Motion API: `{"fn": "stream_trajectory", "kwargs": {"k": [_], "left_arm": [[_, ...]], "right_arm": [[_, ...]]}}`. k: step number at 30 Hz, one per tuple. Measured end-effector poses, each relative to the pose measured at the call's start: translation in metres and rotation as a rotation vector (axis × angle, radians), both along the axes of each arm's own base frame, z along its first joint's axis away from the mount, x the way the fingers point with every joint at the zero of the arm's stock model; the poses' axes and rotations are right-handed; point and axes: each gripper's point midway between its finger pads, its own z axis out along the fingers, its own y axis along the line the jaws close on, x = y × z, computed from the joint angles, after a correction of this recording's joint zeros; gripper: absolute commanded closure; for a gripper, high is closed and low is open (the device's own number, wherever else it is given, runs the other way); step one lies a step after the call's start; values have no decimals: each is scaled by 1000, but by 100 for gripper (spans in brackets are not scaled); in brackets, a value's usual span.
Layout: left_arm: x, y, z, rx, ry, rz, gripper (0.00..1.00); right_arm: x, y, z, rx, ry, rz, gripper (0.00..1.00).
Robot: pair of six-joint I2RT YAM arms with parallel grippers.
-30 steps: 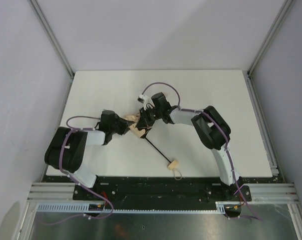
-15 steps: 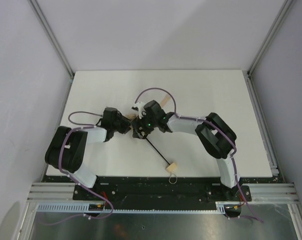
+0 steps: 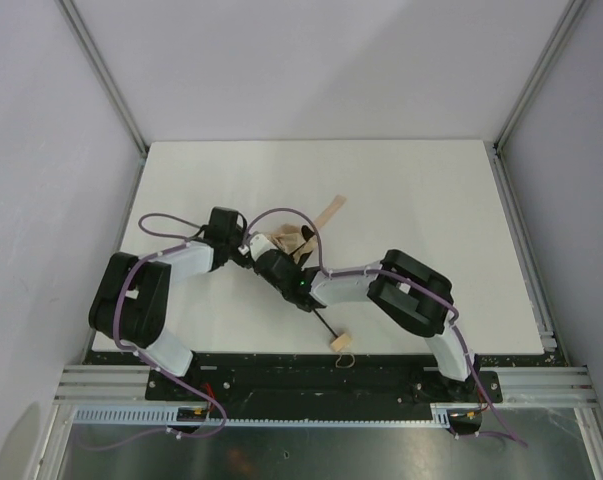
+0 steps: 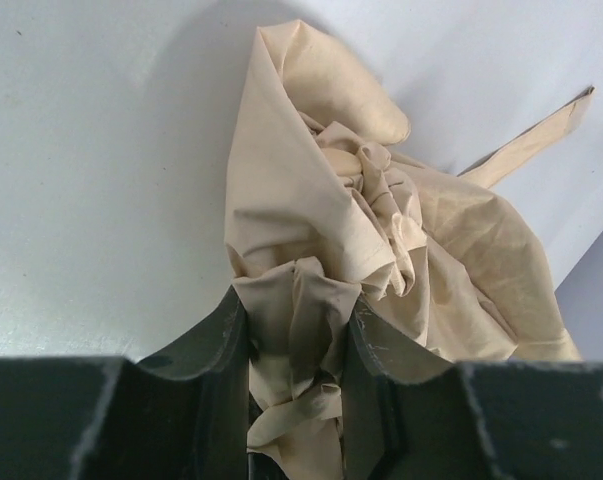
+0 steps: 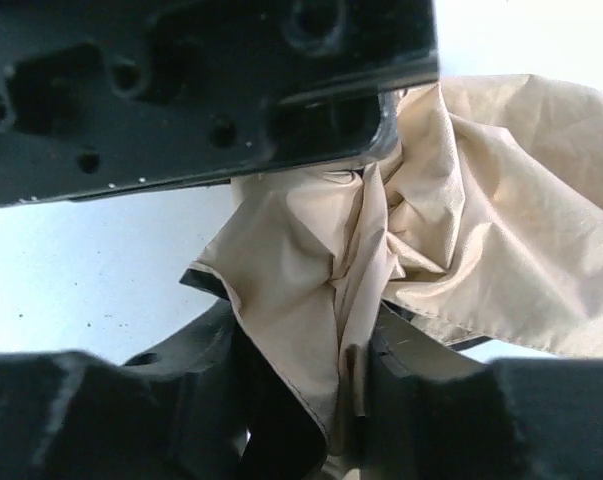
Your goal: Put away the umbrella
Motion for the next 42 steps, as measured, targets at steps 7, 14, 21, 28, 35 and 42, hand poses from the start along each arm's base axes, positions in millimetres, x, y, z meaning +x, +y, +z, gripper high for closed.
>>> {"fn": "stream_trajectory", "kwargs": {"k": [7,14,21,28,35,42], "left_arm": [[-1,-1,2,11,12,-9,100],[1,-3,7,26,26,-20,48],[-12,3,8,62,52,-53,2],[-16,7,36,-4,-48,-66,1],[-21,5,25,-36,-43,-61,3],[-20,6,8,-45,-10,-19,3]], "right_arm": [[0,-3,-3,-38,31,-11,100],[4,-6,-4,91,262,66,100],[5,-6,-5,241,458,147,100],[7,-5,-6,398,622,257,100],[8,-9,-4,549,772,333,100],[3,-11,0,621,858,379,100]]}}
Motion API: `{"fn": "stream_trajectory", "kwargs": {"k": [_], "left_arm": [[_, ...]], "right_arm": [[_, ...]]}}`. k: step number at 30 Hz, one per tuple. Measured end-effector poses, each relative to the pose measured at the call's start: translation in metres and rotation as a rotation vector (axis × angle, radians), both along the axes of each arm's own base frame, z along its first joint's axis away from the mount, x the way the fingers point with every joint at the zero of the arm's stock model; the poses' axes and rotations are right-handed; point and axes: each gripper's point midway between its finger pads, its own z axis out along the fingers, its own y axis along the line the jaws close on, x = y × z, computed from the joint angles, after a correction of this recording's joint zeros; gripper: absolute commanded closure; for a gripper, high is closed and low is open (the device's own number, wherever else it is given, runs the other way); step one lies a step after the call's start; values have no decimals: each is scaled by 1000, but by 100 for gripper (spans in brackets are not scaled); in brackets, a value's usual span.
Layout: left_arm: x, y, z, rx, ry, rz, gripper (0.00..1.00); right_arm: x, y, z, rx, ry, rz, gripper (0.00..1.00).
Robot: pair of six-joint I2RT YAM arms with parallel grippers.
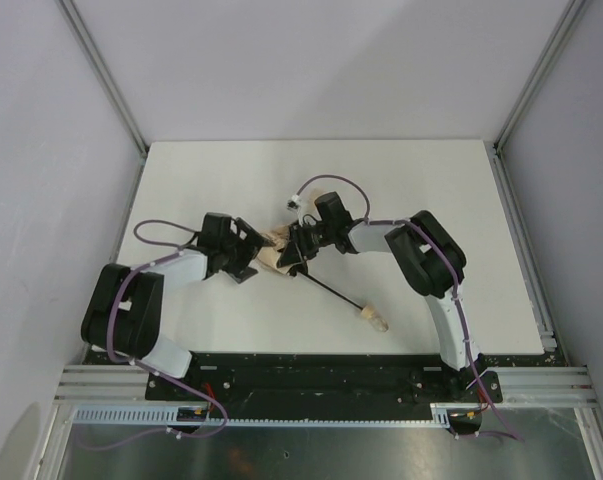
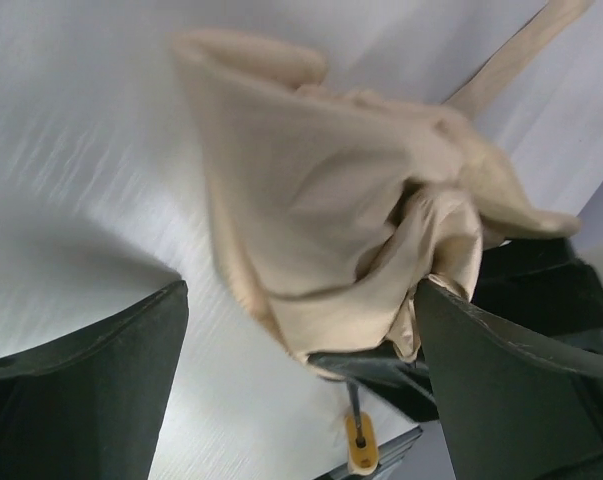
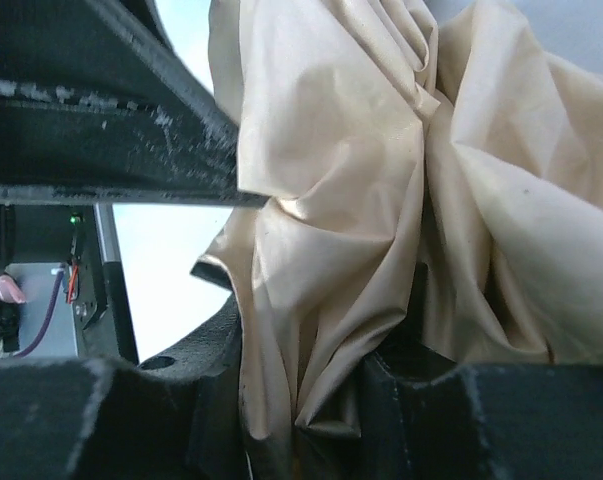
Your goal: Put away the umbrella
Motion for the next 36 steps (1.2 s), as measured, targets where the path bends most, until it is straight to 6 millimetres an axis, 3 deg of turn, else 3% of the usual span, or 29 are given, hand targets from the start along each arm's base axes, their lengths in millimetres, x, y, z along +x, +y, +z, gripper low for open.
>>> {"fn": "stream_trajectory", "kwargs": {"k": [3,7,14,17,23,27,31,36], "left_arm": [[14,-4,0,-4,-23,2,7],[28,-6,-1,0,-54,13,20],[36,-11,-13,3,-59,15,80],[40,-15,-11,-10,-72,18,96],[37,-23,-10,-24,-68,-5,100],[32,-26,-11,-23,-37,-17,100],[27,-24,-12,-3,12,-22,100],[19,-23,-14,13,69,-26,100]], "right_arm": [[-1,-1,1,13,19,9,100],[-4,-3,1,23,36,24,100],[-3,-4,1,14,47,18,99],[-2,-6,0,-10,49,-1,87],[-2,-12,7,-77,28,-61,59],[-4,-17,13,-125,1,-101,33],[3,-25,27,-198,-127,-155,26],[10,-22,42,-273,-338,-176,27]]}}
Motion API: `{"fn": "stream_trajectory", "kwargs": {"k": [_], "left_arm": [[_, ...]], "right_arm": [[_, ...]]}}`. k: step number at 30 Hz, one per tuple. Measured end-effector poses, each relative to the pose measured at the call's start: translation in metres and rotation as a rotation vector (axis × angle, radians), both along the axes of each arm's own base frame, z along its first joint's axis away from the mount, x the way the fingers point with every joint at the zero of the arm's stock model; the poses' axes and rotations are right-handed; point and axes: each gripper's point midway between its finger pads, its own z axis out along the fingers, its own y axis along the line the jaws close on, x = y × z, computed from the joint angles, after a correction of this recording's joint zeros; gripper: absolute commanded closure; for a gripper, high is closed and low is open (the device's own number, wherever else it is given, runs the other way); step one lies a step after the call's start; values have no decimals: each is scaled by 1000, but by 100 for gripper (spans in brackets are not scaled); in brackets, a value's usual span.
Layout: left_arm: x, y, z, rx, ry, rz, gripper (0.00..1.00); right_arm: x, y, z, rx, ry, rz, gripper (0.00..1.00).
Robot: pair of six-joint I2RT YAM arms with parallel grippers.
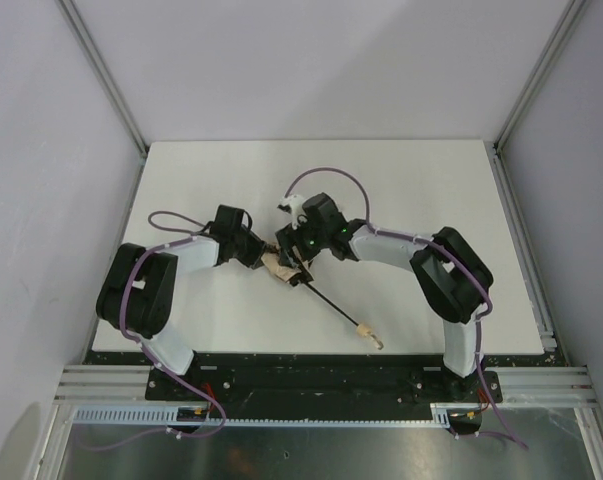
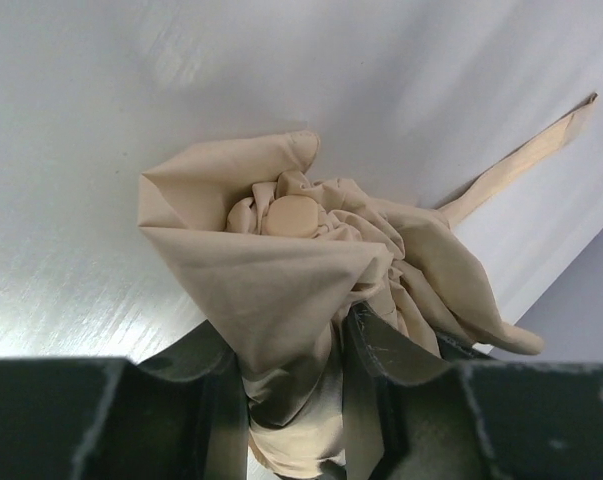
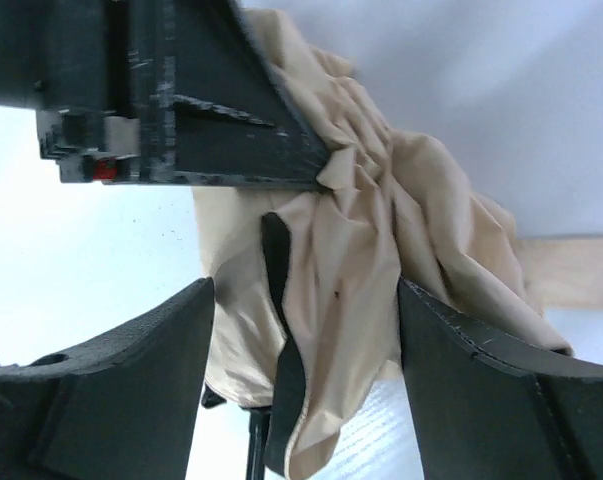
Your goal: Put away the umbrella
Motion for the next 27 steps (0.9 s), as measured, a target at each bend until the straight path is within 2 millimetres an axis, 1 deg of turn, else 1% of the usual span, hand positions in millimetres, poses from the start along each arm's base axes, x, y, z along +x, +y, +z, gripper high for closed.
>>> {"fn": "stream_trajectory", "kwargs": {"k": [2,7,10,11,13,16,19,20,21,22,23,25,26,27], "left_arm": [[-3,1,-1,4,18,-1,100],[-9,1,-2,10,54,-5,100],[-12,3,-3,17,74,-4,100],[-13,3,-3,20,81,-3,100],[-14,4,-3,26,89,-2,100],[-14,4,-2,40,95,0,100],[-13,5,-2,55,94,6,100],[-13,6,-2,62,93,8,100],[-12,7,-1,72,88,3,98],[-11,8,-1,80,87,5,91],[-10,9,-1,88,84,7,79],[-7,11,1,106,74,7,46],[-5,13,2,119,66,3,34],[-4,14,3,134,55,-10,25]], "right_arm": [[-5,8,-1,-38,-63,21,28],[-28,28,-11,-139,-179,77,32],[-34,35,-24,-223,-254,72,37],[-34,36,-29,-260,-284,58,40],[-33,35,-37,-315,-326,30,49],[-24,31,-44,-377,-377,-28,73],[-20,30,-45,-396,-394,-61,94],[-19,31,-46,-397,-394,-59,97],[-19,31,-46,-396,-392,-55,98],[-18,32,-46,-382,-375,-54,99],[-18,33,-47,-371,-360,-50,100],[-16,35,-48,-322,-312,-38,100],[-14,37,-48,-291,-285,-32,100],[-12,38,-48,-255,-254,-27,100]]}}
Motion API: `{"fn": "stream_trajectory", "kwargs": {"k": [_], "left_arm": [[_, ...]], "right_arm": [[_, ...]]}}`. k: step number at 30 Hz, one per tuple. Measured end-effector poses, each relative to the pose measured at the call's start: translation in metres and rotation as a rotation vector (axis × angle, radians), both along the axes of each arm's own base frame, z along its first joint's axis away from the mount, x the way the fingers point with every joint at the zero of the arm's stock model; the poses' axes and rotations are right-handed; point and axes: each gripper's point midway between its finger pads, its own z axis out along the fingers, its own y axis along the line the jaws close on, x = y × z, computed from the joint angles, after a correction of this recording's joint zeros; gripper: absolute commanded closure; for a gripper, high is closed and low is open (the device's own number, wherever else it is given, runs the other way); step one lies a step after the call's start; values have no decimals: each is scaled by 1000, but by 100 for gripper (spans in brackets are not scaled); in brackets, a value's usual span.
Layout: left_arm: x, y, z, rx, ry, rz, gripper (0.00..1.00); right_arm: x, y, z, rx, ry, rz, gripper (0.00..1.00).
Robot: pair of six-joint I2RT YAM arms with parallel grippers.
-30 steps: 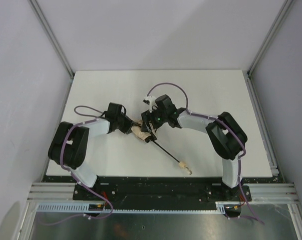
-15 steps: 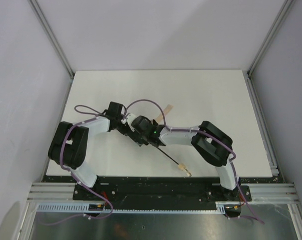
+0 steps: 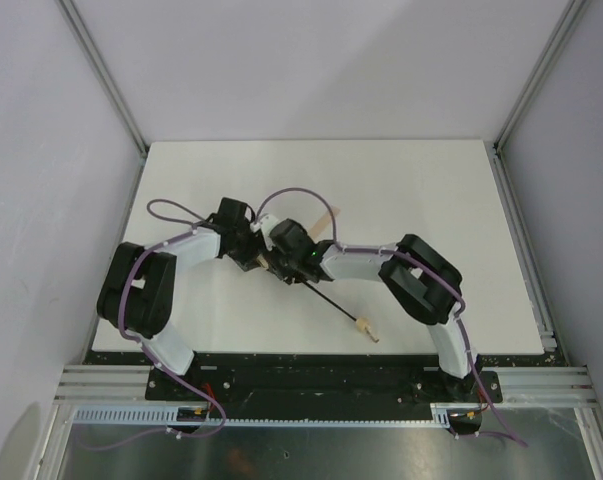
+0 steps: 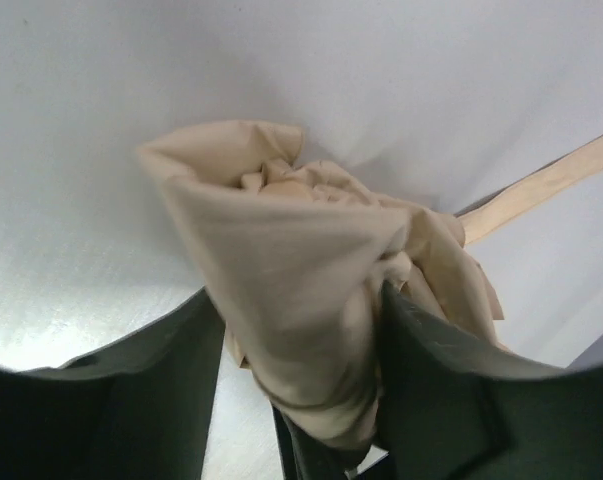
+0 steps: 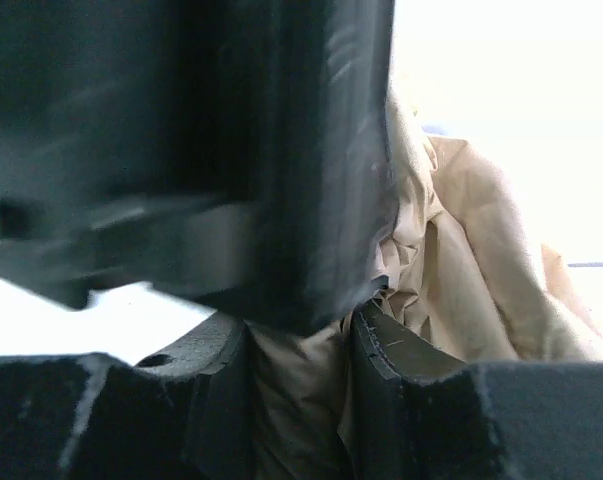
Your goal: Put away the umbrella
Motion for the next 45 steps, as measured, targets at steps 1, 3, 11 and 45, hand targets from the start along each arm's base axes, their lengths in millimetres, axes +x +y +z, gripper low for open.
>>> {"fn": "stream_trajectory", "kwargs": {"k": [1,3,11,45], "left_arm": [[1,1,1,10,-10,-18,16],[0,1,2,23,-24,-48,5],[11,0,32,-17,-151,-99,0],[8,-36,6,-145,-137,-81,100]], "right_arm": [[3,0,0,44,36,1,100],[8,-2,1,124,102,5,100],[12,-7,4,419,375,99,100],[-1,-26,26,491,622,7,25]]}}
